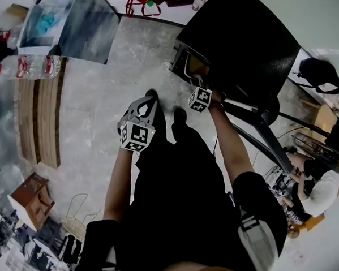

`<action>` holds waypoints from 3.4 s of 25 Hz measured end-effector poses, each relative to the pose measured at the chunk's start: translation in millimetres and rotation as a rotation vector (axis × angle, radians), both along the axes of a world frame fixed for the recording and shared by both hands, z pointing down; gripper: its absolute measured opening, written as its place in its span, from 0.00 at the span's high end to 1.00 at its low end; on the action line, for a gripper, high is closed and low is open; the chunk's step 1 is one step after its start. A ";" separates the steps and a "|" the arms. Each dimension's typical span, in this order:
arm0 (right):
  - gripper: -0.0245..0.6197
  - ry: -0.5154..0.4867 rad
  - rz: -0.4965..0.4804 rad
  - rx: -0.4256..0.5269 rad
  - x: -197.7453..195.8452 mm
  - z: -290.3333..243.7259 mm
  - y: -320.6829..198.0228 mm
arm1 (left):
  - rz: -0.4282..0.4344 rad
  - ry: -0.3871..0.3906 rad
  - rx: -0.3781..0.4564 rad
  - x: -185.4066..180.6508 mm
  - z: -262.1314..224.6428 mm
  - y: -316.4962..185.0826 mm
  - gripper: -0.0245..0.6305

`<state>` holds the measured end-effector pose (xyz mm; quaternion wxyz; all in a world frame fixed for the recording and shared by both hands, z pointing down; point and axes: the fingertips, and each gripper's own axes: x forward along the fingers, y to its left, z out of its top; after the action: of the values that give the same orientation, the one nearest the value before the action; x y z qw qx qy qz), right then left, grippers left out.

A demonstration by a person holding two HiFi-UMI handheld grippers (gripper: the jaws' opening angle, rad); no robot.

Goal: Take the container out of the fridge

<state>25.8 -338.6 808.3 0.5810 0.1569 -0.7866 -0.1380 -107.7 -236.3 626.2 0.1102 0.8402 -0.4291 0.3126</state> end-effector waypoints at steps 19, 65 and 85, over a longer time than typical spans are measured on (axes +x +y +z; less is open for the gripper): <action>0.92 -0.064 -0.112 0.014 21.9 -37.2 73.4 | -0.081 -0.042 0.077 51.8 -25.7 48.9 0.93; 0.92 -0.052 0.090 0.042 -7.4 -98.5 194.1 | 0.053 0.010 0.084 -39.8 -36.9 158.0 0.93; 0.93 -0.082 0.174 0.087 -41.8 -121.7 270.8 | 0.158 0.014 0.110 -68.6 -38.1 217.3 0.93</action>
<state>-16.0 -67.9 686.6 0.5510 0.2552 -0.7863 -0.1144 -176.3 -18.9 588.1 0.0418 0.8785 -0.3772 0.2903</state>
